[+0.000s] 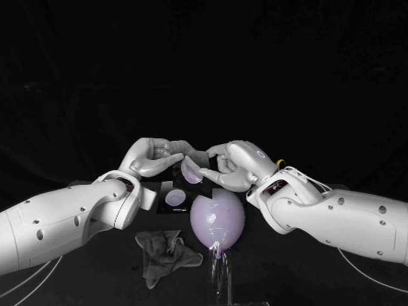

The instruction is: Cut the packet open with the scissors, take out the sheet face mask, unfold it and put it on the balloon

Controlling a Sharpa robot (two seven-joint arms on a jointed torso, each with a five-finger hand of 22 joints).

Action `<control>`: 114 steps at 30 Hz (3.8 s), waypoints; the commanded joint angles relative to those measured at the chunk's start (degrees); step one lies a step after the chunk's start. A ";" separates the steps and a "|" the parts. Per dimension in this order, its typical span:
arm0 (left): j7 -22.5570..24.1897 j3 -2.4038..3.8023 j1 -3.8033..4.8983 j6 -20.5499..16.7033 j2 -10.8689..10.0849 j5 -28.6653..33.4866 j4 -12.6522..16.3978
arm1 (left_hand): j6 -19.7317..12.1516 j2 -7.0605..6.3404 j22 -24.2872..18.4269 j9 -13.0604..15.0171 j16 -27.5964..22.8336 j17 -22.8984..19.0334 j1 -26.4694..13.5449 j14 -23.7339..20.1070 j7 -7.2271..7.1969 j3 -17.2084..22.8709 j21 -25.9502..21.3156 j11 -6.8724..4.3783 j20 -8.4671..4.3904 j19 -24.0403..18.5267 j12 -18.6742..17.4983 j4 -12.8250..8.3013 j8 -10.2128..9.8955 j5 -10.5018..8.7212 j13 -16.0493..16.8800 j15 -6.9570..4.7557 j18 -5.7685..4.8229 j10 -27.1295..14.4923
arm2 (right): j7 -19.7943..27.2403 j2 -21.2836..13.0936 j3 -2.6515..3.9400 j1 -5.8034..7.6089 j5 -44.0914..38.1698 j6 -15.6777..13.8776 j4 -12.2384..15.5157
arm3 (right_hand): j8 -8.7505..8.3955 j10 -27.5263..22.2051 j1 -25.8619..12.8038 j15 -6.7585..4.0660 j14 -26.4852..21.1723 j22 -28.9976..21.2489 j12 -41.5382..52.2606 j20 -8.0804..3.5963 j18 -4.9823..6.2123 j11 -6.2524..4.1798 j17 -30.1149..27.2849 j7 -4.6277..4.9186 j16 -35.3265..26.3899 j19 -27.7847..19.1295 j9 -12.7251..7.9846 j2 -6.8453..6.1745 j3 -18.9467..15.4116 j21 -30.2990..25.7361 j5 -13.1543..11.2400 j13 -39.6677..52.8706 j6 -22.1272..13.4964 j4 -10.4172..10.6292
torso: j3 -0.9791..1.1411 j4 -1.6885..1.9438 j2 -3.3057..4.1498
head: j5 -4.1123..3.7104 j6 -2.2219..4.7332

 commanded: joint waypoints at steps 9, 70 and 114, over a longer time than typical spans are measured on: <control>-0.52 0.07 0.10 -1.26 -0.12 0.16 0.21 | -0.16 0.45 -0.09 7.65 0.28 0.12 0.11 -0.07 -0.23 0.46 -0.31 0.11 0.02 0.50 0.21 -0.01 1.50 0.29 -0.03 -0.25 0.81 0.10 | 2.89 -0.99 0.03 -0.07 4.37 -3.78 0.67 | -0.52 -0.03 0.16 0.27 3.80 0.26 -0.95 0.68 0.94 0.03 6.22 0.00 -0.05 0.61 -0.77 0.68 -0.18 0.28 -0.03 -0.82 0.45 1.63 | -0.01 -0.02 0.03 | 0.16 0.02; -0.17 0.07 0.10 -0.67 0.35 -2.05 0.38 | -0.29 0.17 -0.09 7.83 0.44 0.41 0.13 -0.20 -0.22 0.71 -0.23 0.10 -0.05 0.44 0.40 -0.57 2.02 0.29 0.12 -0.28 0.74 -0.02 | -0.63 -1.41 0.17 -0.56 7.62 -3.91 1.12 | -3.04 -2.01 0.56 1.29 3.47 -0.45 -9.41 1.15 1.14 1.33 5.55 1.67 -0.73 -0.16 -2.91 -1.34 1.30 -3.08 -0.05 -5.86 -3.93 2.05 | 0.02 -0.04 0.02 | 0.11 0.13; 2.30 0.07 0.10 -1.69 1.63 -10.67 -2.24 | -1.54 0.34 -0.47 7.99 0.50 0.90 -0.55 -0.99 -0.07 0.18 -0.82 0.35 0.35 -0.28 0.51 0.17 2.54 0.24 0.28 0.07 0.57 -0.76 | -7.84 0.53 1.18 10.94 15.43 17.99 -4.36 | -4.31 10.91 6.42 0.18 6.08 8.66 26.40 0.72 -1.26 -0.21 15.10 -0.38 3.81 7.47 -5.20 2.44 -0.84 11.37 0.84 17.08 4.48 4.63 | -0.02 0.02 0.03 | -0.13 0.65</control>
